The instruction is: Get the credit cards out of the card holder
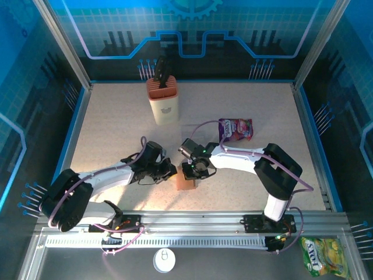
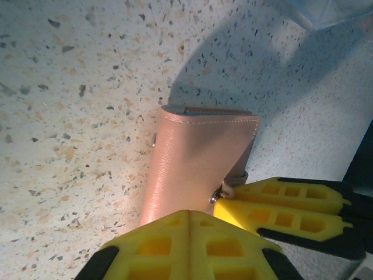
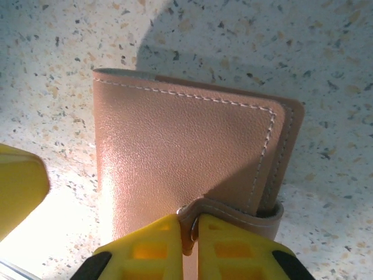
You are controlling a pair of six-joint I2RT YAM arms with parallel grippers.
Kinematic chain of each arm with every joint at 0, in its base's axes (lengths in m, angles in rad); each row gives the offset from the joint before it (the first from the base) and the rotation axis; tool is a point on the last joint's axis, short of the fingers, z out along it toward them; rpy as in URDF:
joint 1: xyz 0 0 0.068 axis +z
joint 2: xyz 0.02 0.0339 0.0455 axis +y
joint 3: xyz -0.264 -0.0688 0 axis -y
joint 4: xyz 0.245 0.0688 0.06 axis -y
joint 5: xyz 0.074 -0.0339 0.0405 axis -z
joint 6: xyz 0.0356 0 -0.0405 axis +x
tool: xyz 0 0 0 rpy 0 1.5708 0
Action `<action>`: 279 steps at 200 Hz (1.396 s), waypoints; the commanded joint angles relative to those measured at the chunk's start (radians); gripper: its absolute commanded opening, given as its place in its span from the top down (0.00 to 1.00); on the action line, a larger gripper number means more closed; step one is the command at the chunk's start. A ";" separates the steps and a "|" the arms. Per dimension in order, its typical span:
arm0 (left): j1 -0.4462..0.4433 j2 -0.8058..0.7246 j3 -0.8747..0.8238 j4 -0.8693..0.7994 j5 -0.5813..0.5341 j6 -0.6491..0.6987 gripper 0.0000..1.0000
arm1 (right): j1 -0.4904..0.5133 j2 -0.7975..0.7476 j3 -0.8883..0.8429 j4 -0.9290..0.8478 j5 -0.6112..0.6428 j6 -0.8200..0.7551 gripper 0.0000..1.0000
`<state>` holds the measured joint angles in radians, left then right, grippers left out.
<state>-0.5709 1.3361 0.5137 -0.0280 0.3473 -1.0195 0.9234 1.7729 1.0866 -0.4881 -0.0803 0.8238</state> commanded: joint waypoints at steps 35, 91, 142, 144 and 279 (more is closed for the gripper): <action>-0.074 0.101 0.053 0.027 0.029 -0.034 0.97 | -0.006 -0.021 -0.036 -0.019 0.000 0.020 0.86; -0.078 0.125 0.058 -0.068 -0.031 -0.014 0.98 | -0.017 -0.068 -0.027 -0.097 0.059 0.012 0.86; -0.077 0.119 0.059 -0.085 -0.042 0.000 0.98 | -0.030 -0.128 -0.052 -0.189 0.134 0.008 0.78; -0.078 0.119 0.060 -0.083 -0.041 0.000 0.97 | -0.031 -0.130 -0.053 -0.191 0.134 0.008 0.78; -0.078 0.161 0.091 -0.069 -0.021 0.001 0.96 | -0.068 -0.047 -0.072 -0.053 0.020 0.010 0.77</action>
<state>-0.6445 1.4639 0.5797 -0.0547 0.3416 -1.0382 0.8753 1.7042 1.0264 -0.5770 -0.0162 0.8307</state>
